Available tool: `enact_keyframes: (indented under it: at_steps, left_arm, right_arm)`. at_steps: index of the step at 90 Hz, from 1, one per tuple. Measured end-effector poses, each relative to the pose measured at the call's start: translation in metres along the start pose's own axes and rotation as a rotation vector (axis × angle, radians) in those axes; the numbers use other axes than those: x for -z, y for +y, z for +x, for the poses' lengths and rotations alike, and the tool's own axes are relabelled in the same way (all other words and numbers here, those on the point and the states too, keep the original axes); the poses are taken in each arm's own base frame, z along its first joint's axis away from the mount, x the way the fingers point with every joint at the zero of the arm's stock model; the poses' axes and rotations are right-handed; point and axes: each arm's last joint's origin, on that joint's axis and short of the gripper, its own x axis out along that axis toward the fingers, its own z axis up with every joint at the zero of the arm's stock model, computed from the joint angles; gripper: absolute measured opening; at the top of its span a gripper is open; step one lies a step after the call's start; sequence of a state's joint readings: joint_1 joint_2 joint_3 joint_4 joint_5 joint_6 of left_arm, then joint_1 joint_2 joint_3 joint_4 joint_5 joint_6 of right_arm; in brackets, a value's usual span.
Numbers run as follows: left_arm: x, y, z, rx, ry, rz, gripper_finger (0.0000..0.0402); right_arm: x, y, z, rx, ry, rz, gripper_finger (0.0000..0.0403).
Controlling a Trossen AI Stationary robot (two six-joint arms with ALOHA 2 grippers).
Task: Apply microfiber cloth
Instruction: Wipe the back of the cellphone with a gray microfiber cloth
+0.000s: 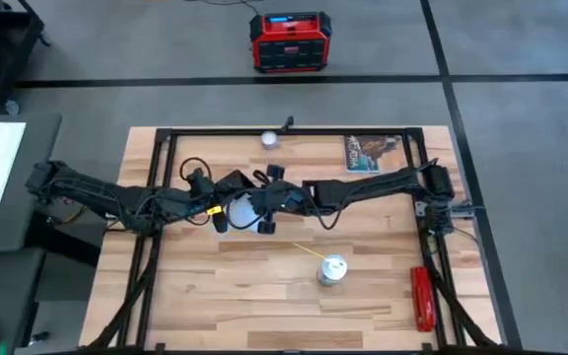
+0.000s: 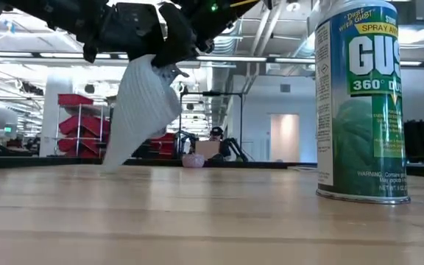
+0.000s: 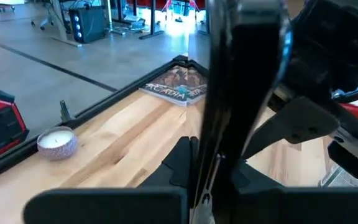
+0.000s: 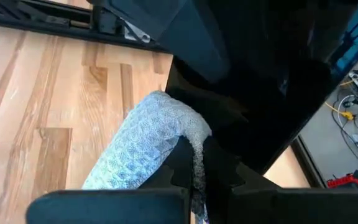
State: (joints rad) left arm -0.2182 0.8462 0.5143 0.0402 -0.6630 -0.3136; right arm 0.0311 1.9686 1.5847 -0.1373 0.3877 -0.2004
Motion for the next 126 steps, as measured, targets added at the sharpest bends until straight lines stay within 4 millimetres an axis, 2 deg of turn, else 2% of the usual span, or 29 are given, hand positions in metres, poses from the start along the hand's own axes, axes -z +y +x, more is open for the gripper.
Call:
enact_keyframes:
  at_steps: [25, 83, 126]
  left_arm:
    - [0.002, -0.001, 0.001, 0.001, 0.011, -0.012, 0.0002]
    - [0.01, -0.007, -0.001, -0.015, 0.048, -0.028, 0.0002]
    - [0.021, -0.017, 0.008, -0.02, 0.082, -0.033, 0.0002]
  right_arm:
    - [-0.007, -0.006, -0.001, 0.002, -0.011, -0.024, 0.0]
    - [-0.04, -0.027, -0.016, 0.052, -0.022, -0.12, 0.0]
    - [-0.061, -0.037, -0.027, 0.082, -0.074, -0.153, 0.0]
